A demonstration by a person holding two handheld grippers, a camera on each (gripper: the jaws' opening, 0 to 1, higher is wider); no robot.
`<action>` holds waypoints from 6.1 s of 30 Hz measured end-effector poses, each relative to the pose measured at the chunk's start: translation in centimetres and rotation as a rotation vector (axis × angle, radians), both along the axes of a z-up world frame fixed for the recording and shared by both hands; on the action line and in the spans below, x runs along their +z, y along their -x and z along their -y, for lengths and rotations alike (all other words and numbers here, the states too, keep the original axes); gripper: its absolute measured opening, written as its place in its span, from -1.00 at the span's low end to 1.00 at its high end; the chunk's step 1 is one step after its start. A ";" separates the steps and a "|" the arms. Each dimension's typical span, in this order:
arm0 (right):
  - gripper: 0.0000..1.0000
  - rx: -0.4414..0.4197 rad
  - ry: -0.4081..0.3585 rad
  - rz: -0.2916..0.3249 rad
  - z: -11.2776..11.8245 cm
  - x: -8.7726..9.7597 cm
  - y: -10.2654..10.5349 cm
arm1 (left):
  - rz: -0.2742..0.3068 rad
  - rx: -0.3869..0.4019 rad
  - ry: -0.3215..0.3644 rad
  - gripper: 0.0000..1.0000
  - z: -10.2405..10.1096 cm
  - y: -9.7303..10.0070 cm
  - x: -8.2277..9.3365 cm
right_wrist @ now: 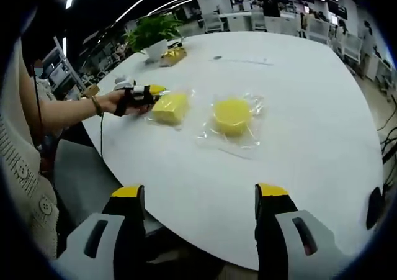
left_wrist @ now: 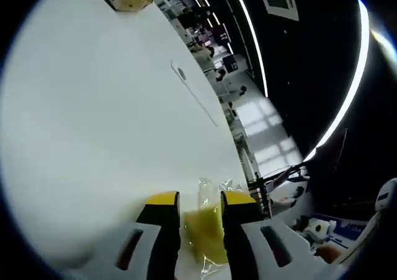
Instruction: Compare the silicone blocks by pressing each to a similar depth, holding the contact briefly, and releasing to observe deformation and rebound differences across the visible hardness samples.
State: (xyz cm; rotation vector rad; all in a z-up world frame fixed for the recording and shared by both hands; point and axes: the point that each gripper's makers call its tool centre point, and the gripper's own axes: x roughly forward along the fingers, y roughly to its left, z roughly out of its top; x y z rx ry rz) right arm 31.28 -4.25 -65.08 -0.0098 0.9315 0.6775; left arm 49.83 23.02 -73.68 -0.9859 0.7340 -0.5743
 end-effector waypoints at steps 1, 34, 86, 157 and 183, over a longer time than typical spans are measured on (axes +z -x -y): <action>0.33 0.002 -0.001 0.000 0.0 0.0 0.0 | 0.001 -0.003 0.000 -0.70 0.1 0.0 -0.1; 0.33 0.024 -0.138 0.237 -2.1 5.2 0.1 | 0.332 -0.176 -0.177 -1.00 7.1 4.4 13.7; 0.44 0.317 -0.392 0.418 -11.1 11.5 -0.2 | 0.687 -0.646 -0.168 -1.00 14.3 18.8 29.9; -0.72 0.507 -0.407 0.599 -15.7 15.6 1.5 | 0.735 -0.648 -0.258 -1.00 13.6 19.6 31.6; 0.02 0.416 -0.327 0.631 -15.0 14.4 0.0 | 0.623 -0.617 -0.198 -1.00 13.2 19.4 29.9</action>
